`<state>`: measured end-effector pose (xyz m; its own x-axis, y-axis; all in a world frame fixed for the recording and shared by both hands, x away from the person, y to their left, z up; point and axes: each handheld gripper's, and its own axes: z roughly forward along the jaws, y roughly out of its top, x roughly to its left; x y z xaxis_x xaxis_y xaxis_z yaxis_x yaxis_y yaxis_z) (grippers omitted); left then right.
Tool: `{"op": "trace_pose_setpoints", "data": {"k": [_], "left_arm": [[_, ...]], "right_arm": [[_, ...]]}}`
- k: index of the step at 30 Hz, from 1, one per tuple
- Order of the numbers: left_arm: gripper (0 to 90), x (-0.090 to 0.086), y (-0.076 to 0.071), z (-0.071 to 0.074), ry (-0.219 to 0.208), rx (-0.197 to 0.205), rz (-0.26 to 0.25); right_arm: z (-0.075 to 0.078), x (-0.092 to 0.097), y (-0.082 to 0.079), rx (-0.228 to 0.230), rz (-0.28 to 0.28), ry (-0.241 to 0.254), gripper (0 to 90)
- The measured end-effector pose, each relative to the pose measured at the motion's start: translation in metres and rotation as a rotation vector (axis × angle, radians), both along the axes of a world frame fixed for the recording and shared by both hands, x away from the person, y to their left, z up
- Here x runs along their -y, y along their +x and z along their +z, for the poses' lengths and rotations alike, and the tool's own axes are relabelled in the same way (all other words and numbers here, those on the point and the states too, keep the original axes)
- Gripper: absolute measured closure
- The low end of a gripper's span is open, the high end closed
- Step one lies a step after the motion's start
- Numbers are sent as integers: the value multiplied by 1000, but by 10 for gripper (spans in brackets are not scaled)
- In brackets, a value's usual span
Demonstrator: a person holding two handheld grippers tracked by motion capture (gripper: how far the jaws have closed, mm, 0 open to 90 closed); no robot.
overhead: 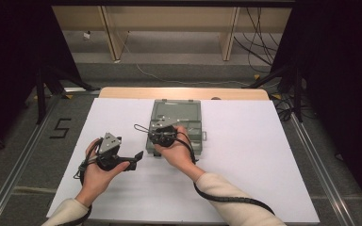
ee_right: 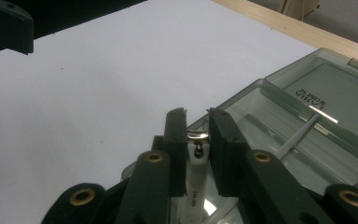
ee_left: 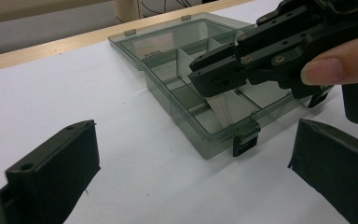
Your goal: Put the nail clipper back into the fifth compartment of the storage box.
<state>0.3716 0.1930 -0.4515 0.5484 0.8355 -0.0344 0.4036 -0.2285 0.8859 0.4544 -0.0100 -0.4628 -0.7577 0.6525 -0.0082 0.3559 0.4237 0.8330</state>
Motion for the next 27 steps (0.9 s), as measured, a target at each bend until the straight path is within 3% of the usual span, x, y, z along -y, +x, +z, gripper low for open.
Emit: {"op": "trace_pose_setpoints", "data": {"k": [9,13,15,27], "left_arm": [[2,0,0,0,-2,1,1],[3,-1,0,0,-7,2,8],[3,-2,1,0,-5,2,8],[5,-5,3,-1,-8,-1,30]], "right_arm": [[-3,0,2,-4,-8,-13,766],[-5,-2,2,-28,-20,-15,757],[-6,-2,2,-16,-21,-21,754],[-4,3,2,-57,-20,-41,668]]}}
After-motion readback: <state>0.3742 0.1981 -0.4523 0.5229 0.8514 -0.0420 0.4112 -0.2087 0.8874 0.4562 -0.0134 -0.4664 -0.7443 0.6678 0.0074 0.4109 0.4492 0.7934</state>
